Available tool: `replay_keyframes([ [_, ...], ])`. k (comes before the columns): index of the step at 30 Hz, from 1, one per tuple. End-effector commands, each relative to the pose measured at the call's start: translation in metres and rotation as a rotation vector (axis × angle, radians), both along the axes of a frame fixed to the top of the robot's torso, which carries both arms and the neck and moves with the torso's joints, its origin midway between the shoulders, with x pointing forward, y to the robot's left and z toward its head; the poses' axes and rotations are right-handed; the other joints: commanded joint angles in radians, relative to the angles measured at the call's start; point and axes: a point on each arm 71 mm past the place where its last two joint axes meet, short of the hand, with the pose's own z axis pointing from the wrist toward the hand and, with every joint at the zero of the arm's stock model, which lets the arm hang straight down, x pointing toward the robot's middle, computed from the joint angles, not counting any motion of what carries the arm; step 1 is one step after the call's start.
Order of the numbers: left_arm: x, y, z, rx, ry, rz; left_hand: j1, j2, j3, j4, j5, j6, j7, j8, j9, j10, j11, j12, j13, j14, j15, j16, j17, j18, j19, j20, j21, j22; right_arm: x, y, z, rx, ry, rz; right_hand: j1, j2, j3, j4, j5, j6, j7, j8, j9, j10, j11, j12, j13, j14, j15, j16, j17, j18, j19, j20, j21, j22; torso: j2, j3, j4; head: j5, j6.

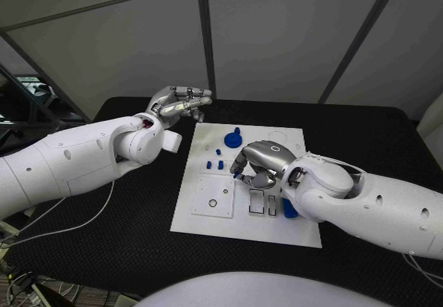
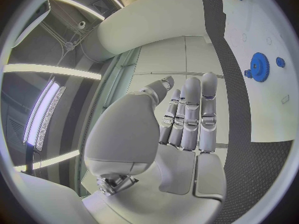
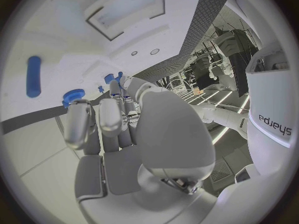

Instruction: Assemble the parts on the task board

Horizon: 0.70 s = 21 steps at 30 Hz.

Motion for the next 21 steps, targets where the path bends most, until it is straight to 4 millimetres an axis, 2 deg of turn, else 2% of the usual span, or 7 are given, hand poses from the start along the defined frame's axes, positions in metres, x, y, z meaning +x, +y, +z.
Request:
replay_keyframes([
  [1, 0.0, -0.003, 0.002, -0.014, -0.009, -0.016, -0.007, 0.008, -0.002, -0.001, 0.005, 0.002, 0.003, 0.003, -0.001, -0.004, 0.003, 0.004, 0.0, -0.004, 0.0, -0.004, -0.002, -0.01, -0.008, -0.001, -0.007, -0.002, -0.004, 0.008, -0.005, -0.003, 0.038, 0.042, -0.011, 0.003, 0.002, -0.006, 0.008, 0.003, 0.004, 0.003, 0.001, 0.003, 0.002, 0.001, 0.0, 0.028, -0.006, 0.005, 0.001, -0.018, 0.009, 0.0, 0.007, 0.002, 0.0, 0.0025, -0.0038, 0.017, -0.007],
  [6, 0.0, -0.004, 0.002, -0.015, -0.01, -0.019, -0.007, 0.008, -0.002, -0.001, 0.005, 0.002, 0.003, 0.003, -0.001, -0.005, 0.003, 0.004, 0.0, -0.004, 0.0, -0.004, -0.002, -0.01, -0.008, -0.001, -0.007, -0.002, -0.006, 0.013, -0.009, -0.005, 0.051, 0.052, -0.012, 0.003, 0.002, -0.006, 0.009, 0.002, 0.004, 0.003, 0.001, 0.002, 0.002, 0.0, 0.0, 0.028, -0.006, 0.006, 0.001, -0.018, 0.008, 0.0, 0.007, 0.002, -0.002, 0.0025, -0.0021, 0.023, -0.012],
  [16, 0.0, -0.003, 0.002, -0.015, -0.009, -0.019, -0.007, 0.008, -0.002, -0.001, 0.005, 0.002, 0.003, 0.003, -0.001, -0.005, 0.003, 0.004, 0.0, -0.004, 0.0, -0.004, -0.002, -0.01, -0.008, -0.001, -0.007, -0.002, -0.006, 0.019, -0.014, -0.014, 0.067, 0.059, -0.015, 0.003, 0.002, -0.007, 0.011, 0.001, 0.005, 0.002, 0.001, 0.0, 0.003, -0.001, 0.0, 0.028, -0.005, 0.008, 0.002, -0.018, 0.009, 0.0, 0.009, 0.003, -0.001, 0.0033, -0.0036, 0.039, -0.018],
  [21, 0.0, -0.004, 0.002, -0.016, -0.008, -0.021, -0.007, 0.008, -0.002, -0.001, 0.005, 0.002, 0.003, 0.003, -0.001, -0.005, 0.003, 0.004, 0.0, -0.004, 0.0, -0.004, -0.002, -0.01, -0.008, -0.001, -0.007, -0.002, -0.005, 0.021, -0.018, -0.032, 0.078, 0.054, -0.018, 0.003, 0.002, -0.008, 0.012, -0.001, 0.006, 0.001, 0.001, -0.001, 0.004, -0.002, 0.0, 0.028, -0.004, 0.008, 0.0, -0.018, 0.008, 0.001, 0.008, 0.003, -0.001, 0.0019, -0.003, 0.042, -0.02],
])
